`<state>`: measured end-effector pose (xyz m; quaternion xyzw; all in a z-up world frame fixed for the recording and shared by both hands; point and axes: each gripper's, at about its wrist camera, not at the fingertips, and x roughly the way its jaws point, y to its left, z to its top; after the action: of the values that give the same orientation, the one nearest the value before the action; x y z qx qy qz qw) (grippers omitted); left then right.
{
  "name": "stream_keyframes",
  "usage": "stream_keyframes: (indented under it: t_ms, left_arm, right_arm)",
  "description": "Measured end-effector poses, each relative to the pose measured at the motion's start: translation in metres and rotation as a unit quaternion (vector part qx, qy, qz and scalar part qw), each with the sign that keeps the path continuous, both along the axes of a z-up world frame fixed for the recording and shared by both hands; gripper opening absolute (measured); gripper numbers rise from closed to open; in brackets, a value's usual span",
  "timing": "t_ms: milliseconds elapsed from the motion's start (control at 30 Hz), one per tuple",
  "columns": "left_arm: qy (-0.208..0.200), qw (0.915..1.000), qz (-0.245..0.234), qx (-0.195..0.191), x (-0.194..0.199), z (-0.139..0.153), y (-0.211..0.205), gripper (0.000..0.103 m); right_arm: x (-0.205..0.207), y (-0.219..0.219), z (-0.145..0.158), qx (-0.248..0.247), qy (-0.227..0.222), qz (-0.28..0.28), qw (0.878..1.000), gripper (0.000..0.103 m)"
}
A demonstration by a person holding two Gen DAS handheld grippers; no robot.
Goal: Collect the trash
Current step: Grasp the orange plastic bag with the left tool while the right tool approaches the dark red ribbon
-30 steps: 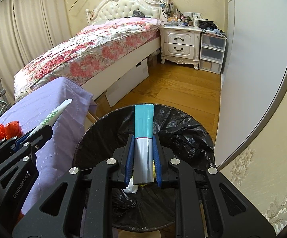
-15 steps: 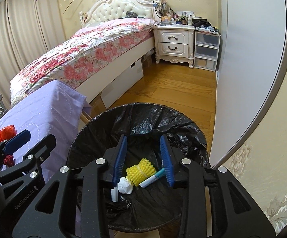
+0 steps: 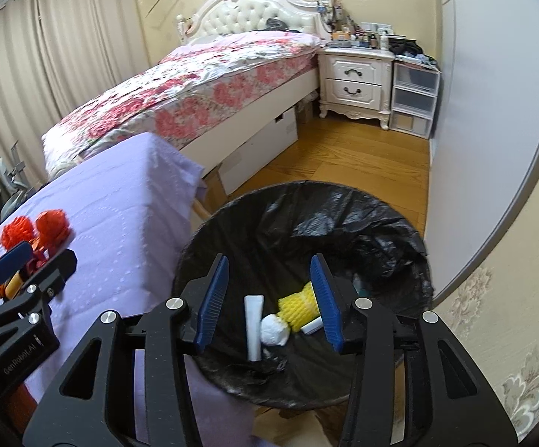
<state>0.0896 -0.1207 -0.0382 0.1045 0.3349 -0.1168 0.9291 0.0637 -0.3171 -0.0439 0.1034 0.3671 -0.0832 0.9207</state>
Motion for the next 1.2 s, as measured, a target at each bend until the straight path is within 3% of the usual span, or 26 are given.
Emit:
stream_keyframes:
  t_ms: [267,500,833,900,1067,1200]
  left_arm:
    - [-0.008,0.9965,0.084,0.003,-0.007,0.009,0.075,0.072]
    - [0.003,0.9866,0.163,-0.006,-0.004,0.006,0.139,0.072]
    - [0.039,0.9810,0.185,-0.043,0.013,-0.010,0.181,0.072]
    - [0.046,0.9810,0.182,-0.049,0.014,-0.012,0.183,0.066]
    - [0.066,0.9817,0.167,-0.064,0.018,-0.018,0.189,0.036]
    - [0.062,0.9825,0.163,-0.066,0.015,-0.018,0.191,0.035]
  right_arm:
    - [0.006,0.052,0.004,-0.003,0.003,0.059,0.998,0.045]
    - [0.016,0.098,0.007,-0.005,0.007,0.109,0.994,0.045]
    - [0.030,0.149,0.007,-0.019,0.014,0.160,0.987,0.045]
    - [0.033,0.157,0.006,-0.021,0.016,0.167,0.986,0.045]
    - [0.039,0.170,0.003,-0.023,0.019,0.181,0.983,0.045]
    - [0.040,0.178,0.002,-0.025,0.021,0.191,0.981,0.045]
